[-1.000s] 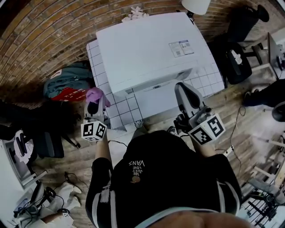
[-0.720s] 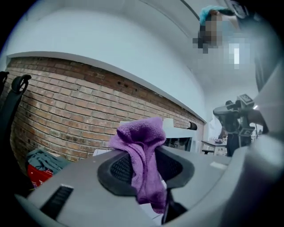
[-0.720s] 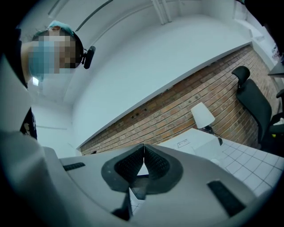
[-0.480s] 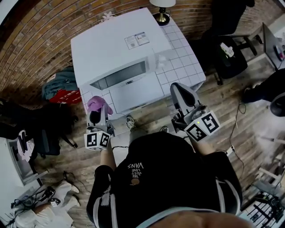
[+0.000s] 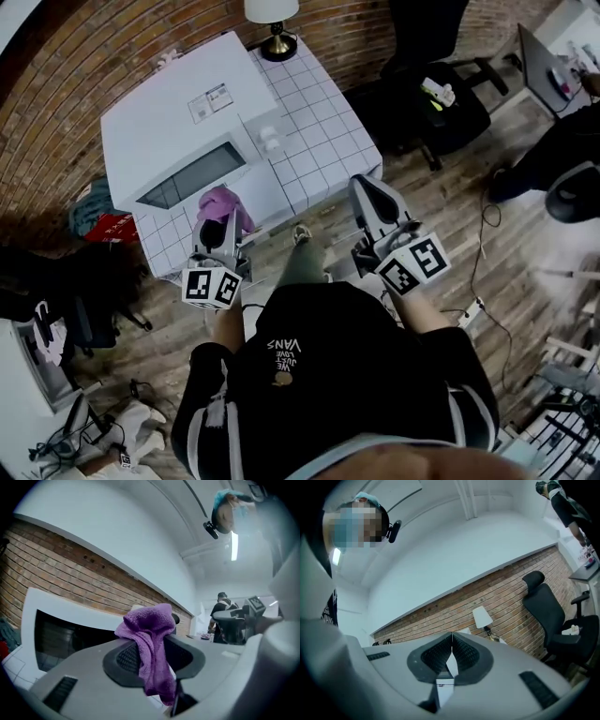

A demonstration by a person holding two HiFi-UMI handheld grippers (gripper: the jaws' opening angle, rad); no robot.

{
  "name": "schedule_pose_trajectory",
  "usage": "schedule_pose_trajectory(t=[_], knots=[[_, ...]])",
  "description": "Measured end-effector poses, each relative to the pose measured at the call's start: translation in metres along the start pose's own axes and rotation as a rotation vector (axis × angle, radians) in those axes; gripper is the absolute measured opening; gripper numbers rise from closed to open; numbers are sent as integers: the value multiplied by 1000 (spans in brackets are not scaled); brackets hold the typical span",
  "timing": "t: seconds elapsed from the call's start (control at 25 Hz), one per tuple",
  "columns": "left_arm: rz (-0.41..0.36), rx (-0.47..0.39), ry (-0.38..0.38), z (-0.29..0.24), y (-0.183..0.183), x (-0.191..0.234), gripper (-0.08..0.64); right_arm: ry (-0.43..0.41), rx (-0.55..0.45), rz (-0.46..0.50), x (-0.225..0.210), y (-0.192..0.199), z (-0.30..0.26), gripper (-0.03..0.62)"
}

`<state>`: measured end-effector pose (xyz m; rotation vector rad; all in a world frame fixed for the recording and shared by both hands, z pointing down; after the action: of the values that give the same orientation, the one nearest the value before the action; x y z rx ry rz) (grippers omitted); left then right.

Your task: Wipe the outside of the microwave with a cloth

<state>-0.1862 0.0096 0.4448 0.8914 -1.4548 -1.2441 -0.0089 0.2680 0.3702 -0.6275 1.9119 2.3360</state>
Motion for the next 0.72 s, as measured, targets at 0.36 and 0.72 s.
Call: schedule_pose_trajectory(t=[0.36, 0.72], knots=[[-1, 40, 172, -116, 17, -76, 130, 59, 1, -11, -88, -15, 3, 0], [83, 16, 162, -214, 13, -124, 130, -42, 80, -4, -182, -55, -52, 0]])
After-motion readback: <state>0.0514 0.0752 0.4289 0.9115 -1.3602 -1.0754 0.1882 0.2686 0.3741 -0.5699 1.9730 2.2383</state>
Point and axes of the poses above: the fingertips, and each gripper's own axes: z backward along the fingers, x to its left, y out of its underside, the point moved 8 cm from there along z, backward along the fingers, and after that the axes turned 7 degrees about -y, right-handed, at the moved point
